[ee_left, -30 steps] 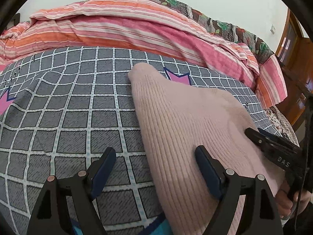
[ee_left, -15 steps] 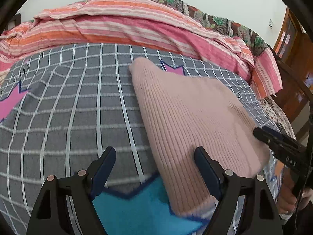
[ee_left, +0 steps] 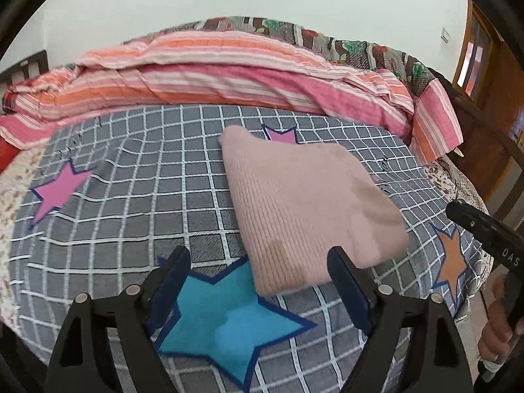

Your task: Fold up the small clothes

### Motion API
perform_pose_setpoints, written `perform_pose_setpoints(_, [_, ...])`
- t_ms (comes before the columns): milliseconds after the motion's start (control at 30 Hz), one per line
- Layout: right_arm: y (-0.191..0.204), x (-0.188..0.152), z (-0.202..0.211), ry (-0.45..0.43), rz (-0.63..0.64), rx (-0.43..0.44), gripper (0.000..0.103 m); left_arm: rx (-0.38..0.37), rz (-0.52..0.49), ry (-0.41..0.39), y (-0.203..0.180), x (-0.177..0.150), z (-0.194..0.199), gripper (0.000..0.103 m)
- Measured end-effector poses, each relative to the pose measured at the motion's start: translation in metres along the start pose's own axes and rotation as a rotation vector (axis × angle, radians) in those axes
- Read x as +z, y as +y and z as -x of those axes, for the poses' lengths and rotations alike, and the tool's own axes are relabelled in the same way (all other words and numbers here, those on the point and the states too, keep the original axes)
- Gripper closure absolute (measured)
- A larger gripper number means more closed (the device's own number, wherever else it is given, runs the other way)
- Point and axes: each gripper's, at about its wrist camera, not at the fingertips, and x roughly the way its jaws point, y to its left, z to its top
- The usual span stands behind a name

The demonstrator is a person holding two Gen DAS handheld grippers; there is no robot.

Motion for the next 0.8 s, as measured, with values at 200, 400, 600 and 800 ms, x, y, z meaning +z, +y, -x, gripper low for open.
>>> perform_pose_setpoints(200, [0.009, 0.0, 0.03, -0.014, -0.001, 0.015, 0.009, 0.019, 0.01, -0.032, -0.005, 0.001, 0.041, 0.015])
perform_pose_setpoints(400, [0.017, -0.008, 0.05, -0.012, 0.025, 0.003, 0.002, 0.036, 0.018, -0.051, -0.009, -0.002, 0.064, 0.015])
perform_pose_setpoints(600, [0.02, -0.017, 0.058, -0.012, 0.041, -0.003, 0.002, 0.031, 0.014, -0.059, -0.011, -0.005, 0.072, 0.015])
perform_pose_setpoints(800, [0.02, -0.019, 0.062, -0.022, 0.056, -0.017, 0.002, 0.045, 0.013, -0.064, -0.011, -0.007, 0.074, 0.015])
